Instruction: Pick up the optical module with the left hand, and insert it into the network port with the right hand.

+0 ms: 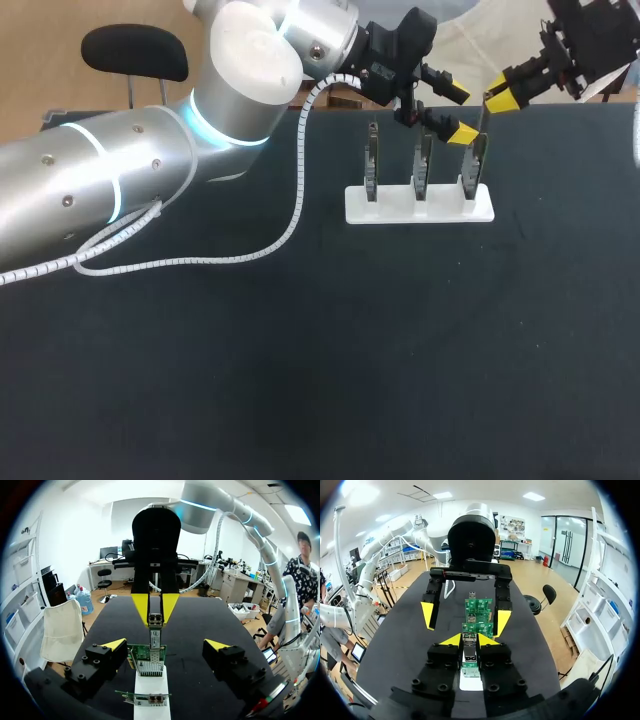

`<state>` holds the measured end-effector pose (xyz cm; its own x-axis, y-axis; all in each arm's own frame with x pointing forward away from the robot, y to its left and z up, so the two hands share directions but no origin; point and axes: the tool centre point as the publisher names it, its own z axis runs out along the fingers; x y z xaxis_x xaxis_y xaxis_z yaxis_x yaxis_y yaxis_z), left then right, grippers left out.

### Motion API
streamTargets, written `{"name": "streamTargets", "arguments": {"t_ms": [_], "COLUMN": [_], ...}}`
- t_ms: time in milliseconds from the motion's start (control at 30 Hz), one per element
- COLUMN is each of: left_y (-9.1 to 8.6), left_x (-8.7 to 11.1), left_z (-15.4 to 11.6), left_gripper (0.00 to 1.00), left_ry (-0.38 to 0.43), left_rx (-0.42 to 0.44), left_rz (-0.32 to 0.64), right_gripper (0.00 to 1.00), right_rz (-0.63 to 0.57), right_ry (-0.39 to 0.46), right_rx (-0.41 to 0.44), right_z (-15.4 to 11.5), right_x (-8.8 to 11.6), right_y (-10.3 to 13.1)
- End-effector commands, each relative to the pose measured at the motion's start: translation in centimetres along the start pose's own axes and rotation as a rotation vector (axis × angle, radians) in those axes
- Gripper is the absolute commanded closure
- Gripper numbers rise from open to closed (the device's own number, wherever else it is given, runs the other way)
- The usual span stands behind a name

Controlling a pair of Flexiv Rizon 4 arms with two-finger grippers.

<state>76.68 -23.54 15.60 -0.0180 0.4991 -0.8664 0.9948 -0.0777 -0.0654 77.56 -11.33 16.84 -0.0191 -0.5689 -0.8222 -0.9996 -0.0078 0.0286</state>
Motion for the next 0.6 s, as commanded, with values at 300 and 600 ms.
{"name": "streamTargets", "arguments": {"t_ms": [300,600], "left_y": [0.16,0.16], "left_x": [-0.06,-0.06], "left_z": [0.01,0.01], "left_gripper": [0.0,0.0], "left_ry": [0.004,0.004], "left_rx": [0.004,0.004], "left_rz": [0.0,0.0], "right_gripper": [1.0,1.0], "right_rz": [0.006,-0.011], "right_ry": [0.0,-0.013], "right_rx": [-0.007,-0.022], "right_z": [-0.02,-0.25], "right_x": [0.59,0.29], "right_y": [-0.15,-0.41]}}
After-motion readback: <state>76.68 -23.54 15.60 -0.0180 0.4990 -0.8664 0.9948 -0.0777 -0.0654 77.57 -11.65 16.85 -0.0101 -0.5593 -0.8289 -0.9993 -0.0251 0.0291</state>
